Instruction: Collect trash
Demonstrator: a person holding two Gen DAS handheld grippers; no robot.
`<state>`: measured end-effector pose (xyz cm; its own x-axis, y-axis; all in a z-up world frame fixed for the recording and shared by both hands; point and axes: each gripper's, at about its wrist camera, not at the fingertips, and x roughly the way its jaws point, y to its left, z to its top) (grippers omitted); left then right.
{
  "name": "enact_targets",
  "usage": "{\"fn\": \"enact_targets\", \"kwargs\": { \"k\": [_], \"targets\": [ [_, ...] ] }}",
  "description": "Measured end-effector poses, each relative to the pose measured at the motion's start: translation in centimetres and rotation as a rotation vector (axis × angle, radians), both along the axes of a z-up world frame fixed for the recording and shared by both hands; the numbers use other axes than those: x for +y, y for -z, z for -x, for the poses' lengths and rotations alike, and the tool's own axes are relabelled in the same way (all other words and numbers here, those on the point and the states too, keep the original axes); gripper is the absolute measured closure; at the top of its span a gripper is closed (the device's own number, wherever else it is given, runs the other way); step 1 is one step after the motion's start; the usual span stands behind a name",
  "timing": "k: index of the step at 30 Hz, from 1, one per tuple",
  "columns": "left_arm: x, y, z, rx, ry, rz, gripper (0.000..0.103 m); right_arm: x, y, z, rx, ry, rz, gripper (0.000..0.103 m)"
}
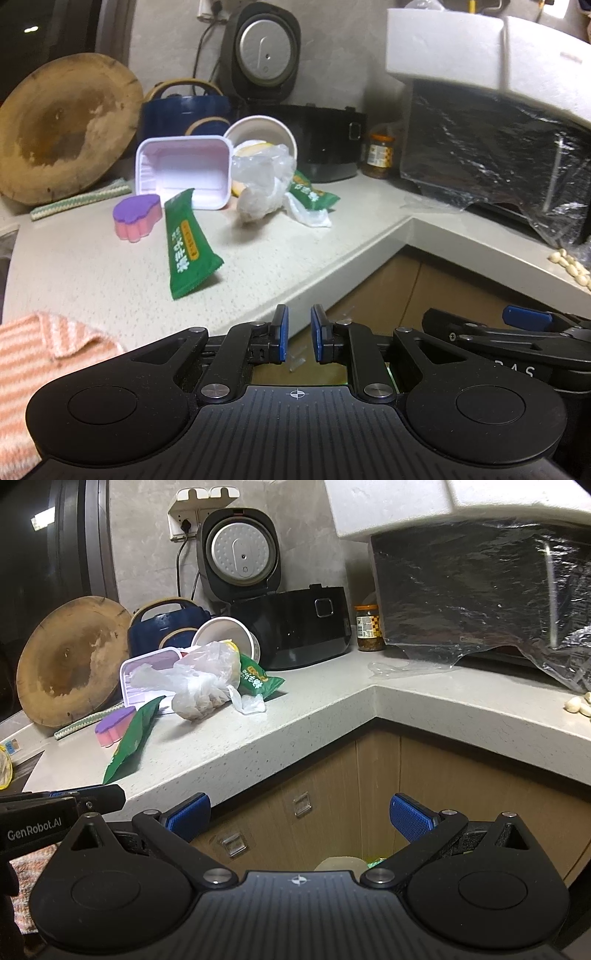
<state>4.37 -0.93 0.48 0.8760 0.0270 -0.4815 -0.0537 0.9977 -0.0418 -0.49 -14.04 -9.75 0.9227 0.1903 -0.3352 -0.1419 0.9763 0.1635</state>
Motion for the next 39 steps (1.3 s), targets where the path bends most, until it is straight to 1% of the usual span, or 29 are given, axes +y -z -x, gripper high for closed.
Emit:
{"fn": "enact_targets", "kwargs": {
  "k": [3,6,8,11,13,14,16,18,19,21,22,23,24,26,28,29,31,32,33,36,38,39],
  "targets": [
    [0.0,-0.8,-1.6,0.003,-0.003,-0.026,0.086,-0.2,-0.1,-1.5,-0.001,-0.018,0.001,0.0],
    [0.5,-2.8,-3.4,-0.033,0.009,-0.042,0.086,-0.3,-0.4,-3.4,-0.011,-0.039,-0.006,0.0],
    [1.7,-4.8,-4.3,-0.079,0.008,-0.014,0.085,-0.3,-0.9,-4.5,-0.033,-0.059,-0.01,0.0],
    [4.2,-7.2,-5.9,-0.128,0.01,0.019,0.085,0.1,-2.1,-6.0,-0.097,-0.093,0.0,0.0],
    [6.1,-8.0,-7.3,-0.137,0.005,0.037,0.085,0.6,-2.9,-7.2,-0.145,-0.118,0.007,0.0],
    [7.6,-8.1,-8.1,-0.132,-0.006,0.065,0.085,0.9,-3.3,-8.0,-0.154,-0.134,0.0,0.0],
    [10.3,-7.8,-9.4,-0.105,-0.046,0.132,0.085,1.5,-3.9,-9.6,-0.125,-0.19,-0.004,0.0],
    [12.7,-7.1,-10.6,-0.088,-0.105,0.191,0.085,2.7,-4.5,-11.0,-0.086,-0.263,0.03,0.0],
    [13.6,-6.6,-11.3,-0.08,-0.138,0.192,0.085,3.4,-4.7,-11.4,-0.095,-0.272,0.041,0.0],
    [15.0,-5.5,-12.6,-0.069,-0.214,0.16,0.085,4.6,-5.1,-12.5,-0.11,-0.275,0.057,0.0],
    [15.6,-5.2,-13.0,-0.078,-0.219,0.156,0.085,5.1,-5.3,-13.2,-0.106,-0.281,0.054,0.0],
    [16.3,-4.6,-13.3,-0.099,-0.192,0.175,0.085,5.5,-5.4,-13.7,-0.098,-0.289,0.046,0.0],
    [17.2,-4.3,-13.3,-0.112,-0.163,0.205,0.085,5.9,-5.7,-14.5,-0.075,-0.303,0.035,0.0],
    [18.7,-3.6,-13.5,-0.137,-0.109,0.296,0.085,6.8,-6.0,-16.0,-0.023,-0.323,0.029,0.0],
    [19.9,-3.0,-13.4,-0.158,-0.088,0.367,0.085,7.4,-6.1,-17.3,0.023,-0.33,0.039,0.0],
    [20.3,-2.8,-13.4,-0.144,-0.102,0.391,0.085,7.8,-6.0,-17.9,0.04,-0.327,0.051,0.0],
    [20.9,-2.7,-13.4,-0.084,-0.159,0.437,0.085,8.7,-5.8,-19.0,0.057,-0.309,0.086,0.0],
    [21.0,-2.5,-13.4,-0.076,-0.168,0.452,0.085,9.0,-5.7,-19.3,0.061,-0.303,0.102,0.0],
    [21.0,-2.5,-13.3,-0.072,-0.174,0.457,0.085,9.4,-5.5,-19.7,0.079,-0.303,0.121,0.0],
    [20.5,-2.2,-13.5,-0.061,-0.177,0.405,0.085,10.4,-4.7,-20.8,0.119,-0.319,0.127,0.0],
    [20.1,-2.2,-13.6,-0.064,-0.139,0.376,0.085,11.0,-4.4,-21.2,0.145,-0.325,0.129,0.0],
    [20.1,-2.2,-13.5,-0.076,-0.127,0.374,0.085,11.2,-4.2,-21.2,0.153,-0.331,0.125,0.0]
  ]
}}
